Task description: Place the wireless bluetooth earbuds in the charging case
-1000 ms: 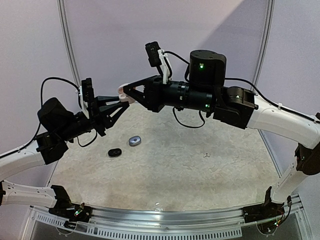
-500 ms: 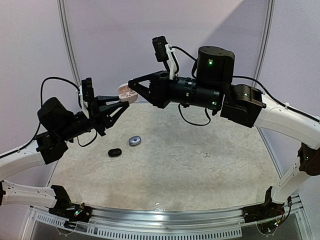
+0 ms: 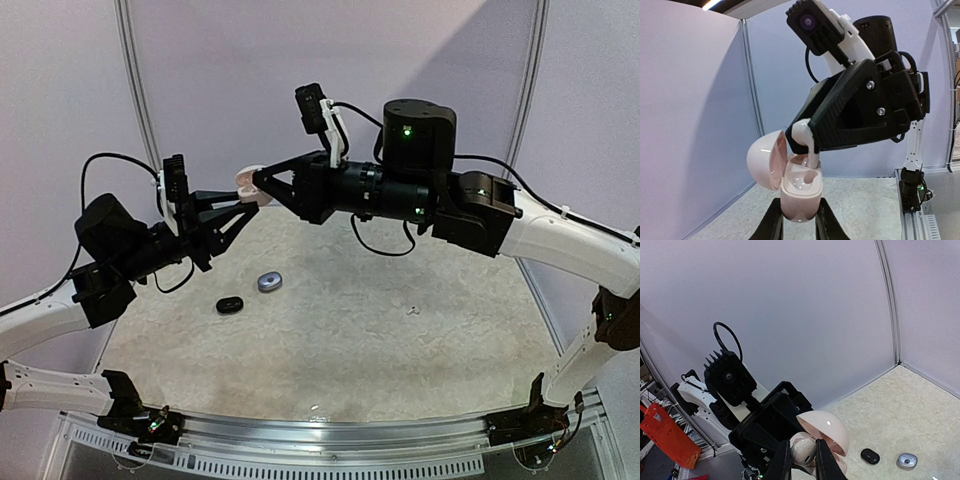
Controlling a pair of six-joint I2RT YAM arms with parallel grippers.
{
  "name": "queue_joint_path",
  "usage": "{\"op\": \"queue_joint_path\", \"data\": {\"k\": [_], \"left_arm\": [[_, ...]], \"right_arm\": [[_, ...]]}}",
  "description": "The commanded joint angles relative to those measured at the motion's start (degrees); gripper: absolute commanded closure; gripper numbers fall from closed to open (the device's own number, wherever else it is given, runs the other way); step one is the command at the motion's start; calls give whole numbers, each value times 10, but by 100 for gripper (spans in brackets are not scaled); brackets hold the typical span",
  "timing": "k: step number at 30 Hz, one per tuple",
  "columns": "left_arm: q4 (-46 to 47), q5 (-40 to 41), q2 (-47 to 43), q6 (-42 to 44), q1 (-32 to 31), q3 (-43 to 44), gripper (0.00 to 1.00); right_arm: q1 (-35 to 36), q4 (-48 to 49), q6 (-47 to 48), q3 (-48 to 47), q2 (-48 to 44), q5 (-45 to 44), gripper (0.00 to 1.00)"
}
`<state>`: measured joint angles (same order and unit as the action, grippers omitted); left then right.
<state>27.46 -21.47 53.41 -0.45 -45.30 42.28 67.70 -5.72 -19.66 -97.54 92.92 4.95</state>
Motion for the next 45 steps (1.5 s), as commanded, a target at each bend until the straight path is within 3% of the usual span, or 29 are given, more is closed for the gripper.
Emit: {"op": "queue_joint_path", "data": {"k": [1,8,12,23,28,33,37,41,45], "left_arm": [[-6,2,3,4,7,17,100],[-3,6,1,4,7,13,100],[-2,6,1,4,7,12,100],[-4,0,-3,1,7,10,100],[-3,1,-3,-1,7,9,100],[-15,14,-5,-18,7,9,100],[-29,28,-7,-38,7,6,100],[-32,29,-7,-44,7,3,100],[-33,28,-6,-41,7,5,100]], "right_arm": [[-7,-14,-9,-6,17,7,100],[-14,-36,-11,9,10,-5,100],[-15,-42,-13,12,7,-15,90],[-16,-75,-14,-8,19,-81,74],[-16,-89,-11,-24,25,-81,72],[-17,-97,-14,-36,24,-98,60],[-25,-103,-30,-43,-4,-125,59],[-25,-102,-19,-51,-24,-96,51],[-25,-130,-11,-73,-15,-87,49]]}}
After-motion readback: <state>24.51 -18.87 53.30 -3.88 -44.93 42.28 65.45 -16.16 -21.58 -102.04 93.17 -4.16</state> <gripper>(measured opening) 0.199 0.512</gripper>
